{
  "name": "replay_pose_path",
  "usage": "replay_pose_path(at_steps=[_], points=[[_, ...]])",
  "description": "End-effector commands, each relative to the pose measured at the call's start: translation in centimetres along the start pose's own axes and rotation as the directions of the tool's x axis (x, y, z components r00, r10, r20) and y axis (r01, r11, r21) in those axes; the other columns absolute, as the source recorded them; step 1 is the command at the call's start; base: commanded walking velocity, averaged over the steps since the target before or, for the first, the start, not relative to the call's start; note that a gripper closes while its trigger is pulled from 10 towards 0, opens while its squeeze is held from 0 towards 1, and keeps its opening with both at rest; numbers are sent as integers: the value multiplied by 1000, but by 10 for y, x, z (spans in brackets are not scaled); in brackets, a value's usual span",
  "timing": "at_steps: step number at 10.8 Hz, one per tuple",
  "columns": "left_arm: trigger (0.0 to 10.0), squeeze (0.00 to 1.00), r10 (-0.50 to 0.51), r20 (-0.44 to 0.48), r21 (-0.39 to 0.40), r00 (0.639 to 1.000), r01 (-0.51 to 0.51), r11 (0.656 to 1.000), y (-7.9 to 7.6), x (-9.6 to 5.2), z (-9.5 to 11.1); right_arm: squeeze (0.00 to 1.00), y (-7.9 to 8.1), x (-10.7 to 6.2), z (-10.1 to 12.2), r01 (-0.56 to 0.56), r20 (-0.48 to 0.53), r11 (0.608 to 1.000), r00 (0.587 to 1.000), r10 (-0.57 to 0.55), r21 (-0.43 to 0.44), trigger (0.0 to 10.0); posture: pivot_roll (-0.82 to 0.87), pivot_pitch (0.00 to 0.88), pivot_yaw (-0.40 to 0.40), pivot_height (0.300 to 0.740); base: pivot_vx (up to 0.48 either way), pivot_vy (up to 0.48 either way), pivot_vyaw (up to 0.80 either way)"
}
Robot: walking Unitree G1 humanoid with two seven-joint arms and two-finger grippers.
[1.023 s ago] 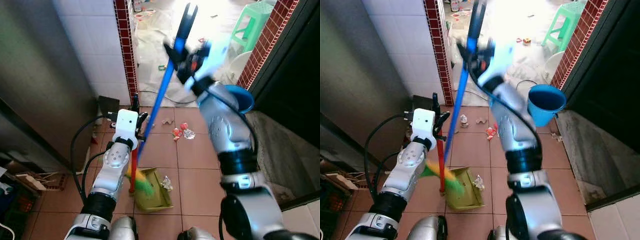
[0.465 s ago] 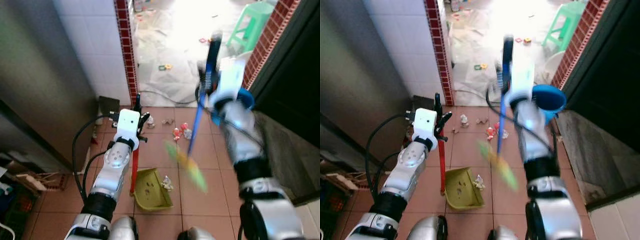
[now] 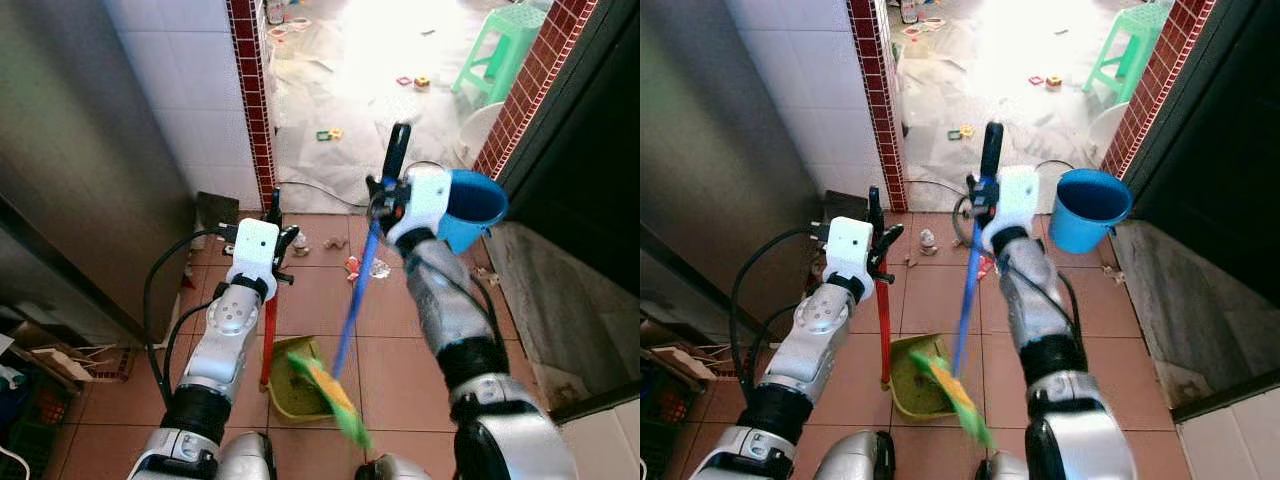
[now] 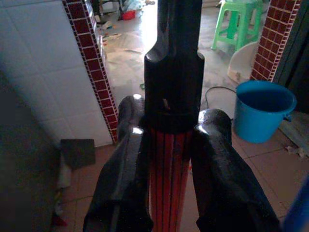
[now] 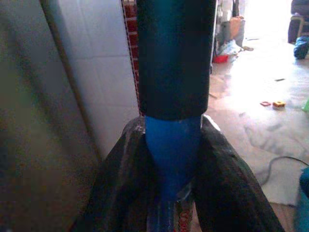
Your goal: Sweep floor
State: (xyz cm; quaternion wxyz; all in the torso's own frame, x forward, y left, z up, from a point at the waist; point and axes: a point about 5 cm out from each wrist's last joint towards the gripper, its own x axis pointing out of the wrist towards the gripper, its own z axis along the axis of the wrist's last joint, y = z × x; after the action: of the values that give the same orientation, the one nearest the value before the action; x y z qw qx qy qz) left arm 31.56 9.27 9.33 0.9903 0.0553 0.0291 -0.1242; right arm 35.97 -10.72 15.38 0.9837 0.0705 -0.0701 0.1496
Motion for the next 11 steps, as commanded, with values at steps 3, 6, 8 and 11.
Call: replay_pose_path(at_steps=[3, 6, 8, 11], points=[[10000, 0, -33, -8, -18, 999, 32, 999, -6, 0, 1, 0, 17, 20, 57, -209, 119, 975, 969, 217, -75, 10000, -73, 75, 10, 740, 0, 0, 0], [10000, 0, -55, 24, -28, 998, 56, 998, -3, -1, 9, 0, 19, 20, 67, -303, 58, 927, 945, 323, -221, 10000, -75, 97, 21, 740, 0, 0, 0], [10000, 0, -56, 83, -52, 995, 60, 997, 0, -6, 21, 0, 6, 3, 58, -260, 54, 913, 955, 290, -315, 10000, -74, 99, 33, 740, 0, 0, 0], [10000, 0, -8, 221, -109, 975, 33, 994, 15, -15, 51, 0, -25, -24, 28, 67, 90, 965, 995, -45, -254, 10000, -69, 80, 49, 740, 0, 0, 0]])
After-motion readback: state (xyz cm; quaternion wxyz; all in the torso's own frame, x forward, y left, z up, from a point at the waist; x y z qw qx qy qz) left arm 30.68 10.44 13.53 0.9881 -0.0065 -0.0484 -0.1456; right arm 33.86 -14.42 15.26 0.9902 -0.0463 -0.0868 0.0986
